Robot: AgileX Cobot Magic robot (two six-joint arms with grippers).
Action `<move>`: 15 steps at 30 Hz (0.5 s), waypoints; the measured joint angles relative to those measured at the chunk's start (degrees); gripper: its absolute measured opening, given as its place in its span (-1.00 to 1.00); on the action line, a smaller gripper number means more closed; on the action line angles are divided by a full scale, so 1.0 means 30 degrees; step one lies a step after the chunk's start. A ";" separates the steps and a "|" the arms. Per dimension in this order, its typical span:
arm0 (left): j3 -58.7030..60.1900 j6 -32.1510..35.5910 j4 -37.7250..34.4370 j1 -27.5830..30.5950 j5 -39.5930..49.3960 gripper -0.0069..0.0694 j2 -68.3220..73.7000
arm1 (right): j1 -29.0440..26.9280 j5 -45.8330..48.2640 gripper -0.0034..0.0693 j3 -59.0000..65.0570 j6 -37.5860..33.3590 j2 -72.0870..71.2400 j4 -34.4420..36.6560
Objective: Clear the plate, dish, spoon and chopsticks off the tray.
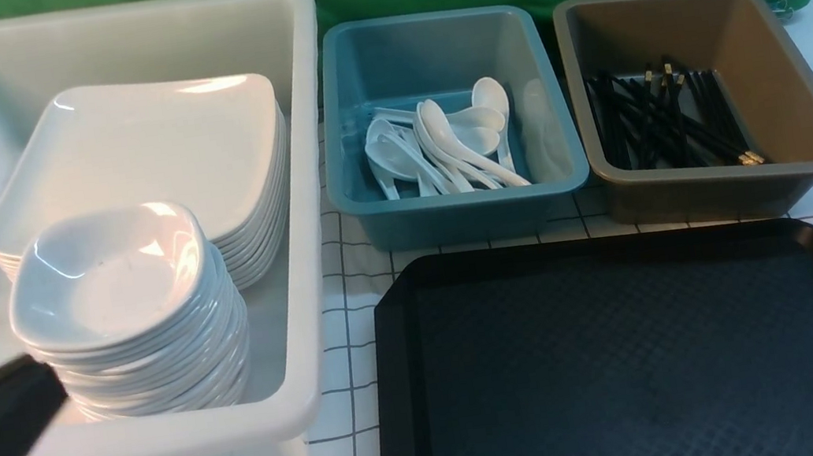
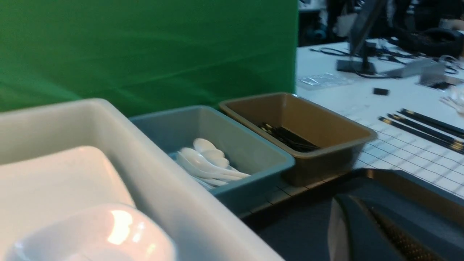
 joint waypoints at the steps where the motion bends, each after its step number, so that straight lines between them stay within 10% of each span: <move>1: 0.0348 -0.0077 0.0303 0.0623 -0.0478 -0.83 -0.0251 | 0.0000 0.0000 -0.25 0.0000 0.0000 0.0000 0.0000; 15: 0.7089 -0.0144 0.2092 0.9002 -0.1260 -0.82 -0.4878 | 0.0000 0.0021 -0.25 0.0000 0.0000 0.0000 0.0000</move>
